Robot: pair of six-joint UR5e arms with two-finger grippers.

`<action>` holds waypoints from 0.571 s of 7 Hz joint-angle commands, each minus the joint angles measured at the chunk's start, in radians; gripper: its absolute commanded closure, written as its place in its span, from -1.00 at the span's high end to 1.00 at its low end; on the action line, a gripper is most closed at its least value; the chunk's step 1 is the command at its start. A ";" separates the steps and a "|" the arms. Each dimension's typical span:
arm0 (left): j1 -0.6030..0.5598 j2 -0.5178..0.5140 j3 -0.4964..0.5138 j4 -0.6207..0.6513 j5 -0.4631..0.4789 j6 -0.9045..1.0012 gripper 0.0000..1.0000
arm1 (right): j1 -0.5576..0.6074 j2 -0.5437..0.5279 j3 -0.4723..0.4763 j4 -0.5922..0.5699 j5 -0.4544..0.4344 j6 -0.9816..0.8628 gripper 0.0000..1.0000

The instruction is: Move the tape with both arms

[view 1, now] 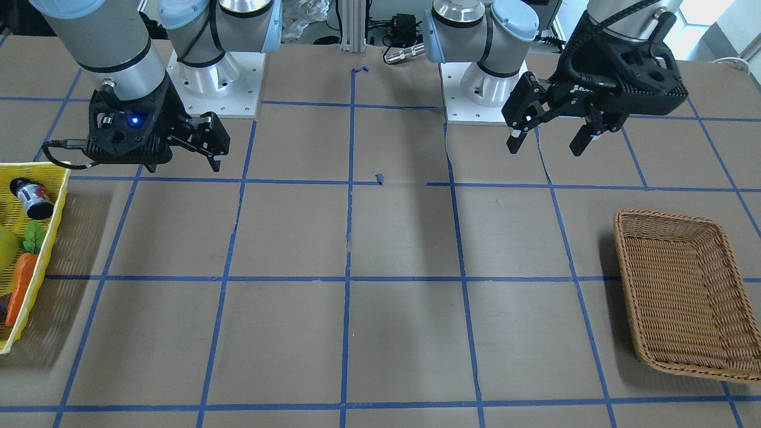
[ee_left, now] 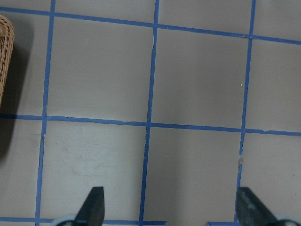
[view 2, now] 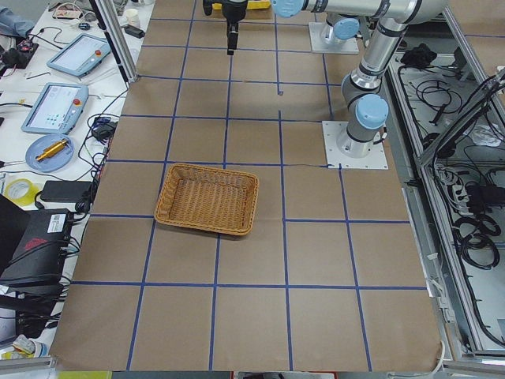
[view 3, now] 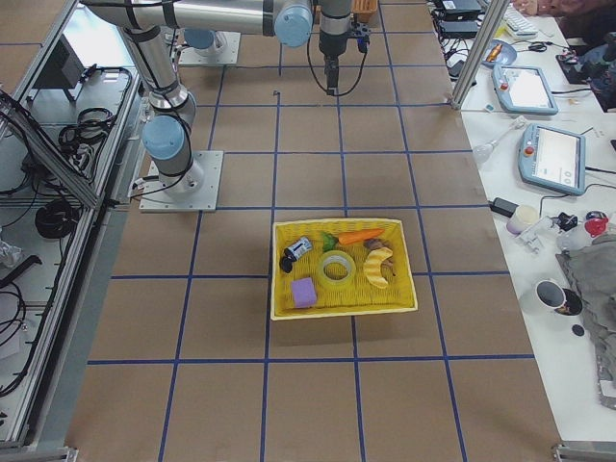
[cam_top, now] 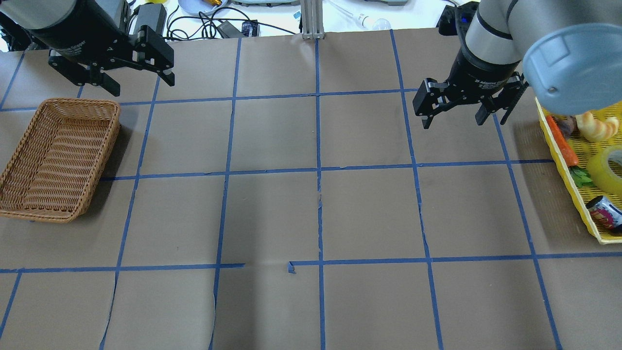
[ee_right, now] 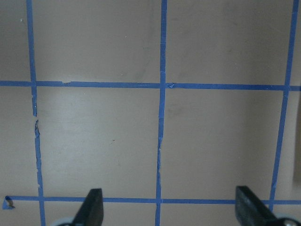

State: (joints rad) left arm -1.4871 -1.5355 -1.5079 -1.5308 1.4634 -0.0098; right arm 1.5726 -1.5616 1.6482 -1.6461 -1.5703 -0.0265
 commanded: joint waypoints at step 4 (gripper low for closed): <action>0.001 0.000 0.000 0.000 0.000 -0.001 1.00 | -0.042 0.008 0.001 -0.004 0.009 -0.001 1.00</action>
State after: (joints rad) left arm -1.4870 -1.5355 -1.5079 -1.5309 1.4634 -0.0100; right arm 1.5449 -1.5579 1.6490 -1.6433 -1.5680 -0.0270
